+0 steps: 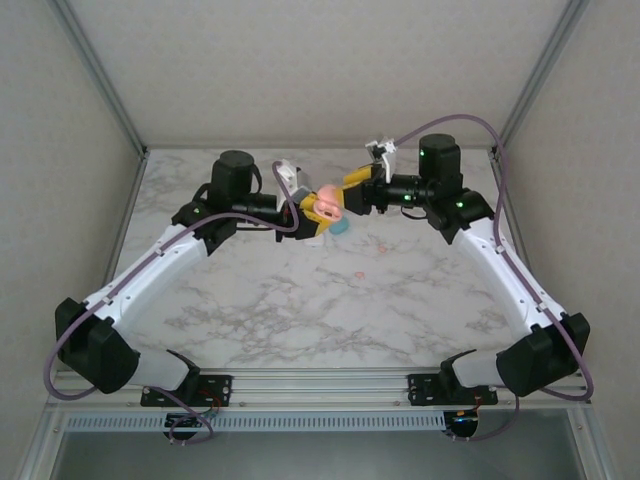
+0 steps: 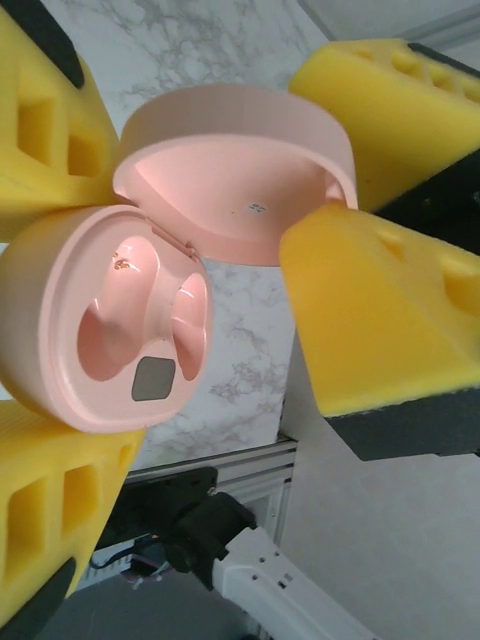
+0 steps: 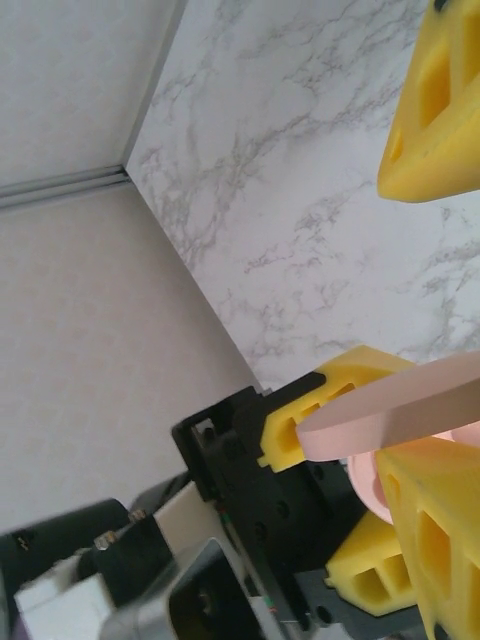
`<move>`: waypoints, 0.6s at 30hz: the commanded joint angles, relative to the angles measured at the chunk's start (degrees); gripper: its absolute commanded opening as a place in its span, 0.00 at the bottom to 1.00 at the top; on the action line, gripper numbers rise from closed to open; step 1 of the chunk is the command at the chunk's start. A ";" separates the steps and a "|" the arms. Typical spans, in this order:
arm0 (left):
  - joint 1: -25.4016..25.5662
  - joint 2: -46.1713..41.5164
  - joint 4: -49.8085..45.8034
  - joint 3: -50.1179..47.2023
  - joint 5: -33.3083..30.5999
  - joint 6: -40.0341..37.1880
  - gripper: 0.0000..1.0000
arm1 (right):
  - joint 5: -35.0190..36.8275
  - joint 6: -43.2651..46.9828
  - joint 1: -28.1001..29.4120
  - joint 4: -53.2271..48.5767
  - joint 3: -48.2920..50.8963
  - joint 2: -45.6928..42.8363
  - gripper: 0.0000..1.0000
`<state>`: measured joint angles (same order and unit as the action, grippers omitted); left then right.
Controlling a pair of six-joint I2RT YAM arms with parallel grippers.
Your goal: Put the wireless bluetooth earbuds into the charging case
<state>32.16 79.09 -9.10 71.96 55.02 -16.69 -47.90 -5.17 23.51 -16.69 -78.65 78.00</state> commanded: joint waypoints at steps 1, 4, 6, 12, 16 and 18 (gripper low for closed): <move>0.31 -2.23 10.48 -3.67 -2.28 6.98 0.14 | 1.64 -5.56 -0.46 0.17 -3.34 0.55 0.64; 0.07 -2.21 19.17 -7.22 -6.21 12.81 0.14 | 2.20 -9.13 -0.48 1.92 -3.15 -1.66 0.67; -0.14 -2.23 25.16 -9.86 -8.65 15.68 0.14 | 7.07 -10.80 -0.51 -0.84 -4.10 -3.60 0.70; -0.60 -1.15 34.08 -13.09 -12.39 20.76 0.14 | 21.46 -13.20 -4.35 -13.55 -5.07 -5.77 0.64; -0.96 -2.28 36.90 -15.80 -15.17 22.48 0.14 | 31.07 -16.25 -7.33 -24.23 -3.25 -2.59 0.45; -1.05 -3.17 36.57 -16.57 -15.98 22.33 0.14 | 32.08 -16.66 -7.75 -27.32 -1.28 -0.11 0.41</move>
<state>31.64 77.89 23.09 56.90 41.63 3.33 -22.98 -19.38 16.45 -33.58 -82.52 74.22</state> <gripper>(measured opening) 0.369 0.417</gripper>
